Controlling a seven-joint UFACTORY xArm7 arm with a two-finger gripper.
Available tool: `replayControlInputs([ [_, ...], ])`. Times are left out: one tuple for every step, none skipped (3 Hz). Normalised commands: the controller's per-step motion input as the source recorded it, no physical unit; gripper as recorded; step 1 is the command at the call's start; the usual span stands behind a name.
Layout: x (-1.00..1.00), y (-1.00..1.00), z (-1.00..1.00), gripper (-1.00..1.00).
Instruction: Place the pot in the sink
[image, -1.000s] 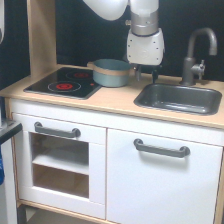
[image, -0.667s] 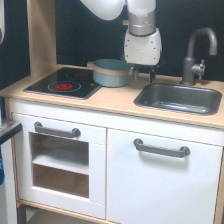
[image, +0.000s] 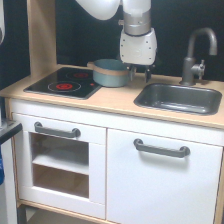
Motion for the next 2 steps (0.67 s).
replayControlInputs([
  [-0.28,-0.07,0.5,1.0],
  [-0.29,-0.06,0.48,1.0],
])
